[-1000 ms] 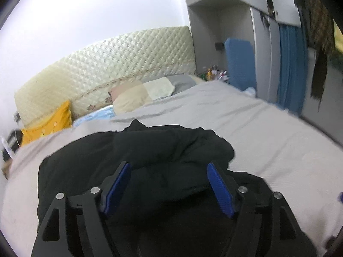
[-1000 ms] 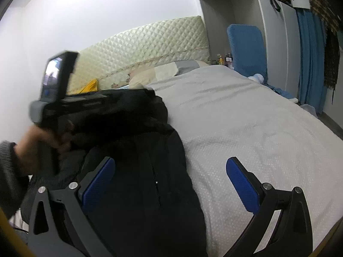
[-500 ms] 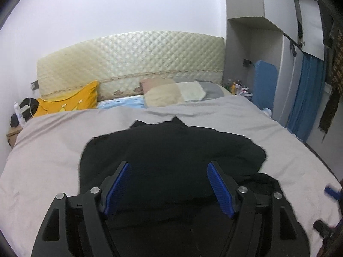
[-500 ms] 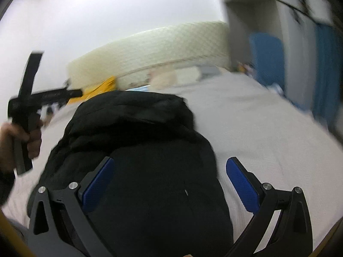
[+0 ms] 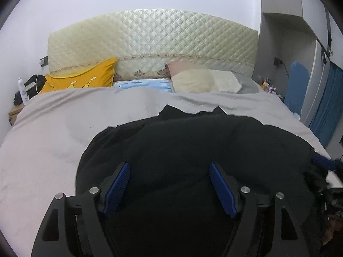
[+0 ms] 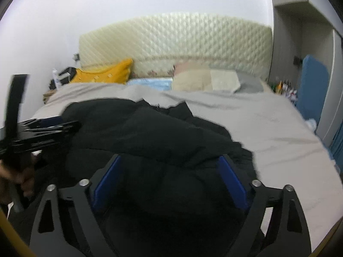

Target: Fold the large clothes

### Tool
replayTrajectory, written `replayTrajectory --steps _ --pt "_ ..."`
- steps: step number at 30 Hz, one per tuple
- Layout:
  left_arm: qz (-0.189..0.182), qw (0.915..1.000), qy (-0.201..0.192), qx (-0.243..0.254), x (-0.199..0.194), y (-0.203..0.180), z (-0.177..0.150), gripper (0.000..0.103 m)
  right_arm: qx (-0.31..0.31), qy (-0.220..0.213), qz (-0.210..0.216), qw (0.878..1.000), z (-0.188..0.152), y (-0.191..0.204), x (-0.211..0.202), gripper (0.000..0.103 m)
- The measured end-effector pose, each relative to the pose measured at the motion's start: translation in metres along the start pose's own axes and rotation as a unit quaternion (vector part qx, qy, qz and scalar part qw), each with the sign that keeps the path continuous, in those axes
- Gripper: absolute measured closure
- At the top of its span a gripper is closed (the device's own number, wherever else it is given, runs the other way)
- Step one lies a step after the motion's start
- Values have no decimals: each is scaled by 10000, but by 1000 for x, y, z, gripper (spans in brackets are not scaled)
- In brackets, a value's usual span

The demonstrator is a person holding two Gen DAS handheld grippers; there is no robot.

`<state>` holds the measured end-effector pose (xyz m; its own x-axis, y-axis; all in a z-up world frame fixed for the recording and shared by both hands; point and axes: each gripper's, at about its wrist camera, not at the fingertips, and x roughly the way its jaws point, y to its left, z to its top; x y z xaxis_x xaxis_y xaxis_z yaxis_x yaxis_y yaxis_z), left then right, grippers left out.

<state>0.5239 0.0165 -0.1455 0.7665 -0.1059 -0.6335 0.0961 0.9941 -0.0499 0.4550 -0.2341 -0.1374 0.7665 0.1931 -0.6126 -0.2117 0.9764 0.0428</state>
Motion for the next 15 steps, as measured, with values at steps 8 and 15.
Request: replayTrajectory --steps 8,15 --pt "-123 9999 82 60 47 8 5 20 -37 -35 -245 9997 5 0 60 19" --pt "-116 9999 73 1 65 8 -4 18 -58 -11 -293 9996 -3 1 89 19"
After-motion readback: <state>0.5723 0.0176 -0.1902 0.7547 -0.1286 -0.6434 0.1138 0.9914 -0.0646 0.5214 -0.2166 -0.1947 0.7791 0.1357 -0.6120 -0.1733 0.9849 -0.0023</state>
